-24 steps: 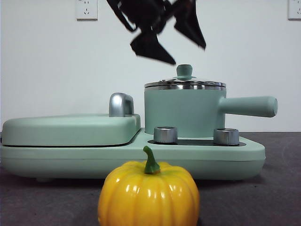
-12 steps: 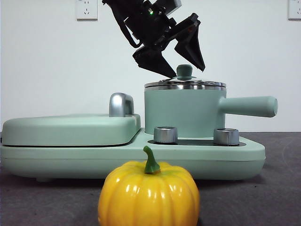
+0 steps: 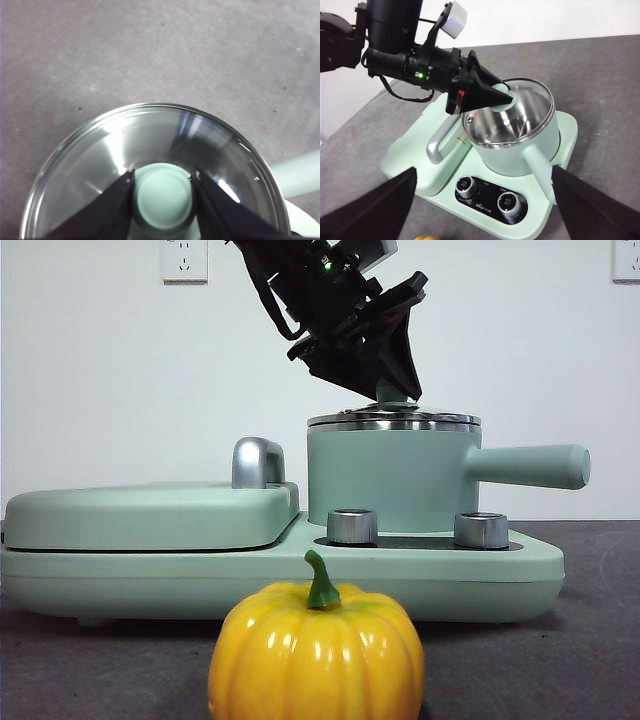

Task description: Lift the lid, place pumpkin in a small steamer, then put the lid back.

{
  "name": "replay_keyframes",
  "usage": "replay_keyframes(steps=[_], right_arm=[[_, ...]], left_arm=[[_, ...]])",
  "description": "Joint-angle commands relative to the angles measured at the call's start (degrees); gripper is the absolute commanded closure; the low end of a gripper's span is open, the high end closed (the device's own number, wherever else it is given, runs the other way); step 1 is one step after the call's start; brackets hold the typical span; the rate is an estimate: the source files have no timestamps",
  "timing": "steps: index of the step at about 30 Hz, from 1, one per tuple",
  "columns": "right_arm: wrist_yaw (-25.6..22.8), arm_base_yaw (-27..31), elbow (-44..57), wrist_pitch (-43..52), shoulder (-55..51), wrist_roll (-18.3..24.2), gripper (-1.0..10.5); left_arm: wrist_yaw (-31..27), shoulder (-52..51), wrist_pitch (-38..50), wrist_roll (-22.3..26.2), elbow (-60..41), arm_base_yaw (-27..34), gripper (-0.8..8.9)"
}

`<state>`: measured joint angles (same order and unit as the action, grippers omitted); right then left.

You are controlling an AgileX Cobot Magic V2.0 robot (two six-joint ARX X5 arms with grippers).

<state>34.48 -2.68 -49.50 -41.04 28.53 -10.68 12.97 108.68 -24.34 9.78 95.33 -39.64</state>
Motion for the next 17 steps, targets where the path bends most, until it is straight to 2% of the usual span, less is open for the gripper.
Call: replay_keyframes(steps=[1, 3, 6, 14, 17], right_arm=[[0.0, -0.2, -0.9, 0.3, 0.2, 0.7, 5.2], [0.0, -0.2, -0.9, 0.3, 0.2, 0.7, 5.2], [0.0, -0.2, -0.9, 0.3, 0.2, 0.7, 5.2], [0.0, -0.2, -0.9, 0.3, 0.2, 0.7, 5.2], [-0.1, -0.2, -0.9, 0.3, 0.3, 2.3, 5.2]], left_arm=[[0.1, 1.1, -0.2, 0.2, 1.4, -0.7, 7.36], [0.1, 1.1, -0.3, 0.2, 1.4, -0.9, 7.37], [0.1, 1.0, 0.0, 0.2, 1.4, -1.0, 7.94], [0.1, -2.2, -0.2, -0.5, 2.3, -1.1, 7.94], [0.1, -4.1, -0.2, -0.5, 2.4, -1.1, 7.94]])
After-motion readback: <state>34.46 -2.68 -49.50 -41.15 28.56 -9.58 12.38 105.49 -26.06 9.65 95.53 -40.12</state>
